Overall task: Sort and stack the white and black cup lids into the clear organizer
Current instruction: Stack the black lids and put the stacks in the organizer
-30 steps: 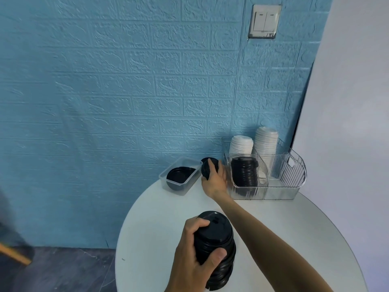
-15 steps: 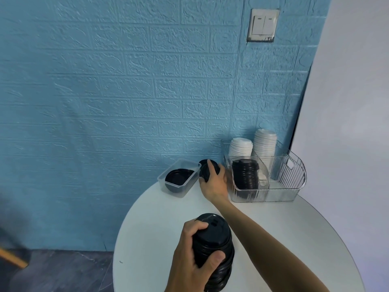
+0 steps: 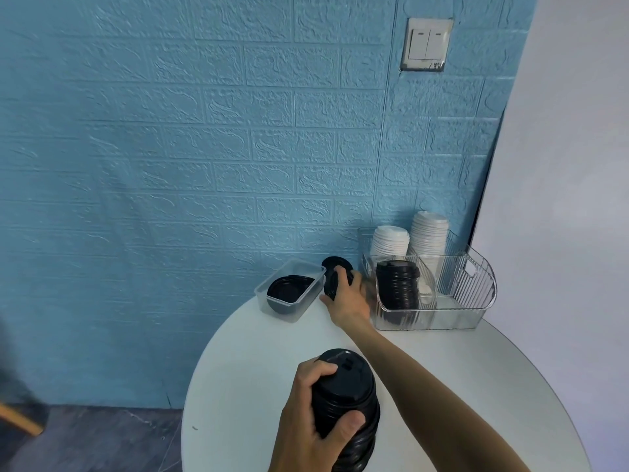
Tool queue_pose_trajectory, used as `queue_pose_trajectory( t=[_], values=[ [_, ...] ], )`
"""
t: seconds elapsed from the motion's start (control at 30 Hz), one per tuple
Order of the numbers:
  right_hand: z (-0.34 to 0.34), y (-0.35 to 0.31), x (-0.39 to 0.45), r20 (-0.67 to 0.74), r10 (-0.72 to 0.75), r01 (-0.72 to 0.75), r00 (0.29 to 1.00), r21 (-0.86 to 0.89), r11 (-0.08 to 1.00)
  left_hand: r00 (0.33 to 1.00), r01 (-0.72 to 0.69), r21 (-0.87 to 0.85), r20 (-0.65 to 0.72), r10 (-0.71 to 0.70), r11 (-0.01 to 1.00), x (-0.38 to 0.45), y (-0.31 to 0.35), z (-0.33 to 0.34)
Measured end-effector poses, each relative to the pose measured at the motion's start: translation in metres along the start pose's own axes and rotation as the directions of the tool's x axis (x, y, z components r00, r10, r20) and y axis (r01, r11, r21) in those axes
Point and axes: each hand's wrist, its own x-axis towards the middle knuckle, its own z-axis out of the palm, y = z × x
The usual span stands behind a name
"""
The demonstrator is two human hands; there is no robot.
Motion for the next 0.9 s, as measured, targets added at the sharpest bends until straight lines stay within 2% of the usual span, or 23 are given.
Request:
queue_pose_trajectory(
  t=[0.5, 0.73, 0.9],
  values=[
    [-0.005, -0.002, -0.042, 0.043, -0.05, 0.055, 0.998, -0.118, 0.992, 1.0, 0.009, -0.005, -0.006, -0.009, 1.0, -0.002, 0.0, 0.0],
    [-0.021, 0.016, -0.08, 0.107, -0.14, 0.157, 0.984, -0.165, 0.974, 1.0, 0.019, 0.002, -0.008, -0.019, 1.0, -0.003, 0.003, -0.001],
    [-0.046, 0.029, -0.112, 0.18, -0.224, 0.25, 0.958, -0.135, 0.959, 0.999, 0.037, -0.022, -0.001, -0.037, 0.999, -0.004, 0.004, -0.001]
  ],
)
